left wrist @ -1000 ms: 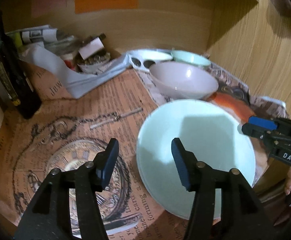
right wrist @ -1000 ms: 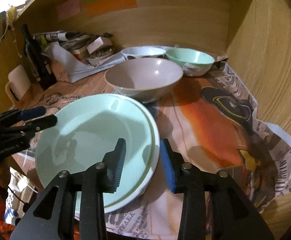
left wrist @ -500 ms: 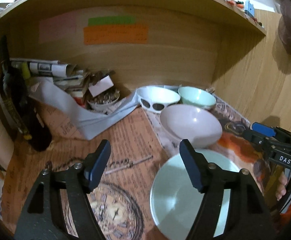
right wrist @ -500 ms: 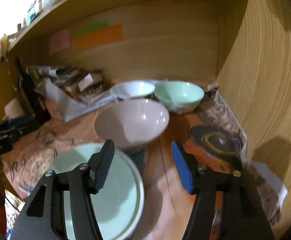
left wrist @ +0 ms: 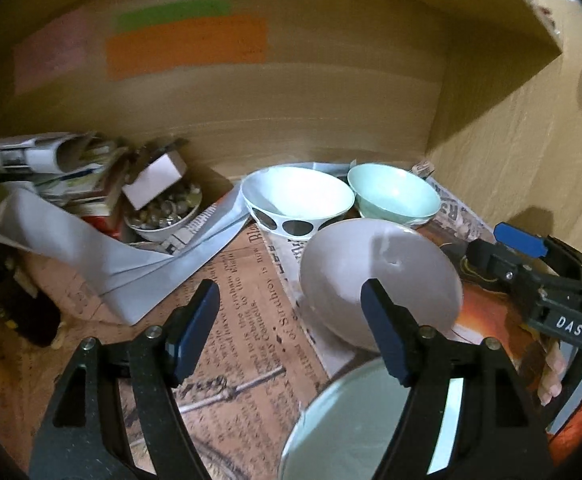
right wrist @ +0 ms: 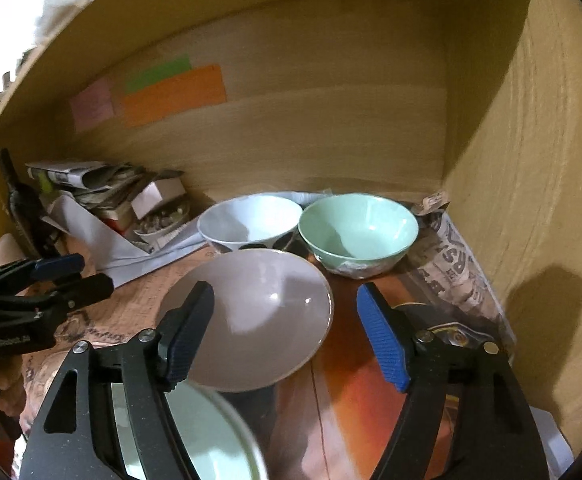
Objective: Organize plates and bowls
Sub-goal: 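Move both tools to the large mauve bowl and grip its rim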
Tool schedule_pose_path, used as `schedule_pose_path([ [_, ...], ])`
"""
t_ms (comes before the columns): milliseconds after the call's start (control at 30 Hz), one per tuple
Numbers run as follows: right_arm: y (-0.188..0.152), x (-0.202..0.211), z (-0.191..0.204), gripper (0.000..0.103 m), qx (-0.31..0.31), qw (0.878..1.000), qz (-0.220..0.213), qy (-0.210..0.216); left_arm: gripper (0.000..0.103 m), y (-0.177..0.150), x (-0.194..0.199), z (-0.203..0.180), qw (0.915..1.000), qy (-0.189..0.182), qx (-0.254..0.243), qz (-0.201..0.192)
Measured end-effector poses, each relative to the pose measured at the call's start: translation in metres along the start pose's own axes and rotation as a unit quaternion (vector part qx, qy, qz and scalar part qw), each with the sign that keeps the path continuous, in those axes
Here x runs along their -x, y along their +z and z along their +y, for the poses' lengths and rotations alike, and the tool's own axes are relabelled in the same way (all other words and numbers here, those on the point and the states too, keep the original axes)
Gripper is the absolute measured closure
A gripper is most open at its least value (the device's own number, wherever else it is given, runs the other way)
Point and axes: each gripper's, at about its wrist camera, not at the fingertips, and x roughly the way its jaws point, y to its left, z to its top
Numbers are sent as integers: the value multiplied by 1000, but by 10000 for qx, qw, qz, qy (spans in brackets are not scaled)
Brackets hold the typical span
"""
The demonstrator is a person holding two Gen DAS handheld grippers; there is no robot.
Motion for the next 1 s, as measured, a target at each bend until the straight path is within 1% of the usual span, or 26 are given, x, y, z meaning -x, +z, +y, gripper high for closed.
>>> schedule_pose_path([
  [200, -4, -28, -15, 32, -164, 9994, 305, -6, 30, 7, -39, -1, 9995, 117, -64, 277],
  [400, -9, -48, -28, 32, -316, 9978, 580, 24, 31, 7, -74, 5, 9978, 35, -1, 656],
  [433, -10, -51, -30, 32, -340, 9975, 625, 45, 31, 7, -78, 7, 9974, 3, 47, 715],
  [533, -12, -58, -33, 32, -371, 9968, 704, 70, 42, 6, -89, 11, 9956, -146, 145, 911],
  [567, -13, -59, -34, 32, -377, 9966, 723, 82, 43, 6, -92, 12, 9952, -180, 170, 951],
  [667, -15, -66, -34, 42, -389, 9956, 836, 146, 49, 7, -96, 12, 9945, -237, 187, 1004],
  [700, -16, -68, -35, 48, -397, 9952, 879, 179, 51, 7, -96, 11, 9944, -246, 176, 1016],
  [733, -16, -70, -35, 51, -418, 9946, 926, 220, 56, 8, -98, 10, 9941, -276, 153, 1042],
  [767, -17, -71, -36, 52, -432, 9942, 951, 244, 59, 8, -100, 8, 9938, -288, 131, 1070],
  [800, -17, -72, -36, 58, -439, 9939, 973, 272, 60, 8, -102, 6, 9932, -316, 111, 1119],
  [833, -17, -74, -36, 63, -448, 9934, 1010, 310, 65, 9, -104, 6, 9926, -352, 105, 1154],
  [933, -19, -77, -36, 72, -464, 9922, 1097, 371, 75, 9, -110, 3, 9907, -461, 69, 1275],
  [1000, -20, -80, -36, 76, -469, 9915, 1142, 401, 78, 10, -114, 0, 9901, -523, 47, 1305],
])
